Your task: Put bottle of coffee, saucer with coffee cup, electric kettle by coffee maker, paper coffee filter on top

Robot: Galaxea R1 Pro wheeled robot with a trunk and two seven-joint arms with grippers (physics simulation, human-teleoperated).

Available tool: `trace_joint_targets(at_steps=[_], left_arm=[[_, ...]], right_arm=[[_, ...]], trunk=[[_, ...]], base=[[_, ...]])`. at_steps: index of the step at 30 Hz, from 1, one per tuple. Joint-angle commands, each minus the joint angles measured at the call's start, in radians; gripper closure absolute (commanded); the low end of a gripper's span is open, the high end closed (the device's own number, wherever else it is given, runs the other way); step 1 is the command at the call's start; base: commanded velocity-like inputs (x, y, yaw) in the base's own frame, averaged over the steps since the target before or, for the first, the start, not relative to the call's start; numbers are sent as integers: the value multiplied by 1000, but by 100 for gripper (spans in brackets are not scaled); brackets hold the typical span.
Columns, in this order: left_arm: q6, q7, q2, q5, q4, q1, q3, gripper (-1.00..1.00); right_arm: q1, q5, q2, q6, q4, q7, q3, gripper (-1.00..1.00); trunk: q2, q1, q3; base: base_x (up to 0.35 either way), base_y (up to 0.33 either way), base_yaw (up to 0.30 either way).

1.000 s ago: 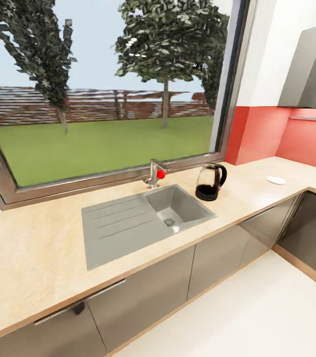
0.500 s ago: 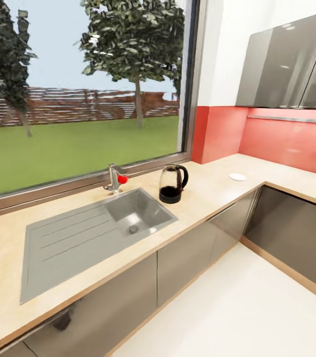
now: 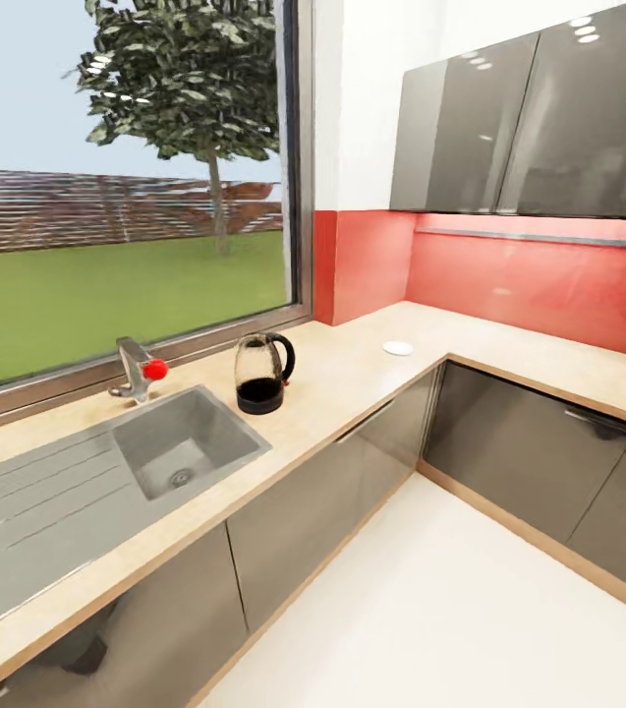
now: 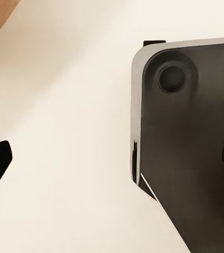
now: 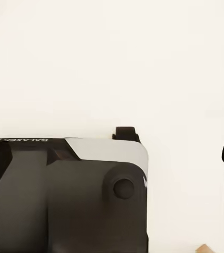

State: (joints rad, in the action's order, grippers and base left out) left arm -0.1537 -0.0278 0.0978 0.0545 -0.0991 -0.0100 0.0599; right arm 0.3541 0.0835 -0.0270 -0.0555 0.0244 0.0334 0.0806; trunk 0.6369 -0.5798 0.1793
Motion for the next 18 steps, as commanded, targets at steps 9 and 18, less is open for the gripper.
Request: trace_joint_targets(at_steps=[9, 18], left_arm=[[-2, -3, 0, 6, -2, -1, 6, -100], [0, -4, -1, 7, -4, -1, 6, -100]], right_arm=[[0, 8, -1, -6, 2, 3, 8, -100], [0, 8, -2, -6, 2, 3, 10, -100]], trunk=[[1, 0, 1], [1, 0, 1]], base=[[122, -300, -300], [175, -290, -300]])
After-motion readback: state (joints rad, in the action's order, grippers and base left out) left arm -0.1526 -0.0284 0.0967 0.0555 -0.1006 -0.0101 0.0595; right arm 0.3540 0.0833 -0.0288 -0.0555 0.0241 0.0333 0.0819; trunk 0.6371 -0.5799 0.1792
